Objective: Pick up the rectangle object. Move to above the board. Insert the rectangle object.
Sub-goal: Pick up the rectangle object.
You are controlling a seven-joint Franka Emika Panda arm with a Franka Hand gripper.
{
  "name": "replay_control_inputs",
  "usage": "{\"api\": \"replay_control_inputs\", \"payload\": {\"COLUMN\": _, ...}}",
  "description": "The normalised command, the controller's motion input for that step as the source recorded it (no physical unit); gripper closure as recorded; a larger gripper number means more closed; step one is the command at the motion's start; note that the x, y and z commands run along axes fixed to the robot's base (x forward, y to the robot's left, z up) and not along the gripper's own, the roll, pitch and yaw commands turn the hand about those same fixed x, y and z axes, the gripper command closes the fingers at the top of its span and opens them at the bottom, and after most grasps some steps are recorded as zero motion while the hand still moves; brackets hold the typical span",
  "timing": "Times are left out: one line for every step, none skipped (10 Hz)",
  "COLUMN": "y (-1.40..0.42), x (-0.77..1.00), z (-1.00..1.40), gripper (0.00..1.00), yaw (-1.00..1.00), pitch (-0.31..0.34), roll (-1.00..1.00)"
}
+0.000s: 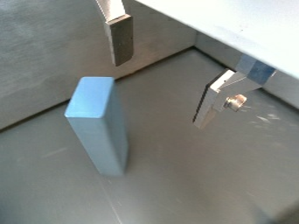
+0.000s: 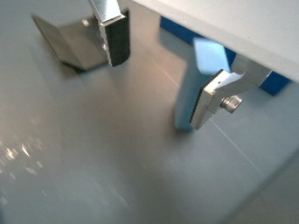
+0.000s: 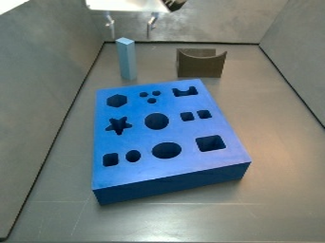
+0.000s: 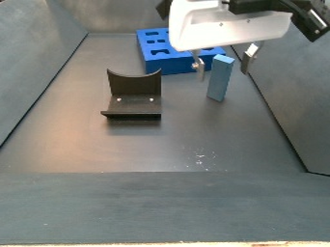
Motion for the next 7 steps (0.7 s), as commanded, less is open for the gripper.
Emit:
{"api": "replay_control_inputs", "payload": {"y": 0.0, "x": -0.84, "z": -0.21, "gripper": 0.0, "yaw": -0.15, "pitch": -0.029, "roll": 0.1}}
{"api": "replay_control_inputs", "payload": {"y": 0.0, "x": -0.02, "z": 0.0, "gripper": 0.0, "yaw": 0.01, "pitch": 0.0, "roll": 0.0}}
{"api": "replay_control_inputs", "payload": {"y": 0.0, "x": -0.09, "z": 0.0, "gripper": 0.0, "yaw": 0.0, "pitch": -0.023, "roll": -0.01}}
{"api": "replay_control_inputs", "payload": {"y": 0.0, "x": -0.82, "z": -0.02, "gripper": 0.0, "yaw": -0.03, "pitch": -0.506, "roll": 0.0}}
{"api": "replay_control_inputs", "payload": {"y": 0.09, "x": -0.6, "z": 0.0, "gripper": 0.0, "yaw": -0.09, "pitch": -0.517, "roll": -0.19}}
{"api": "replay_control_inputs", "payload": {"y": 0.0, "x": 0.0, "z": 0.0, "gripper": 0.0, "yaw": 0.0, "pitch": 0.011, "roll": 0.0}}
{"api": "replay_control_inputs", "payload": {"y": -0.03, "x": -0.01, "z": 0.0, "gripper": 0.0, "yaw": 0.0, "pitch": 0.0, "roll": 0.0}}
